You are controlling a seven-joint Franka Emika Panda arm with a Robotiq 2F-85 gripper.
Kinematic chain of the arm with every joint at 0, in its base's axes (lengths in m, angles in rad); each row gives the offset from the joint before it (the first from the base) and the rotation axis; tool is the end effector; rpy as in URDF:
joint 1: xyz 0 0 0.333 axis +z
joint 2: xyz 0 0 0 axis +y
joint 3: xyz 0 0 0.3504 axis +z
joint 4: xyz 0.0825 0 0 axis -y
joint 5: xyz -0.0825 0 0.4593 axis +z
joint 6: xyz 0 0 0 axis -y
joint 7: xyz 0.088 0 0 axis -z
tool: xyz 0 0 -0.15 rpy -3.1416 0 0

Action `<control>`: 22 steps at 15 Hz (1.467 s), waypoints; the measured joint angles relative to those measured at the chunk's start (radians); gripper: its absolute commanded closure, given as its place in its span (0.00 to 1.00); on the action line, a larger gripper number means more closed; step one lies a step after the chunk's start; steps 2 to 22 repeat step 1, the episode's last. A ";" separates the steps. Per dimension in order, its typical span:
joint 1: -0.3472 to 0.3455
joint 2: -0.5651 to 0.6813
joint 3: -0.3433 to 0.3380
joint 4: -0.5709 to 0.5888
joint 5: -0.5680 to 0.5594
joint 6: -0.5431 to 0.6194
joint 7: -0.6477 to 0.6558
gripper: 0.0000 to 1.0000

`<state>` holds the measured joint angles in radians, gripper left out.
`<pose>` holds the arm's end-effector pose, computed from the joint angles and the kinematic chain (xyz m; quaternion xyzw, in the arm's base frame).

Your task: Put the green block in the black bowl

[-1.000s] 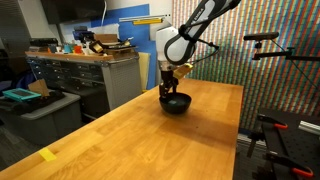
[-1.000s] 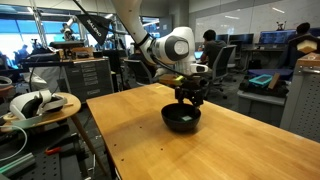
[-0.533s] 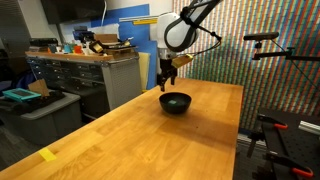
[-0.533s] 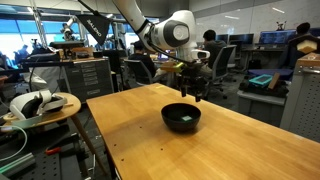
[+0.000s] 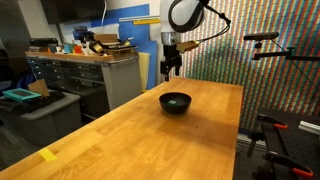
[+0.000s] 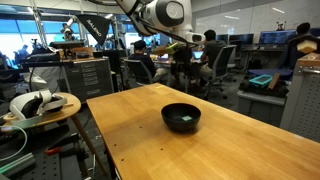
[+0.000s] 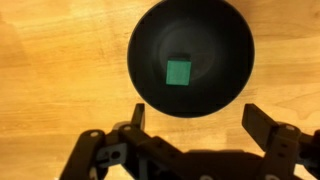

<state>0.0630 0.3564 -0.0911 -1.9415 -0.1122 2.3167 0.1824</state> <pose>0.6883 -0.0240 0.2420 0.9962 -0.0644 0.0140 0.0565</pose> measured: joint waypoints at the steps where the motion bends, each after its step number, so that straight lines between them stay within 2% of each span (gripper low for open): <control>1: 0.000 -0.017 0.005 -0.011 0.000 -0.013 -0.001 0.00; 22: 0.000 -0.017 0.005 -0.011 0.000 -0.013 -0.001 0.00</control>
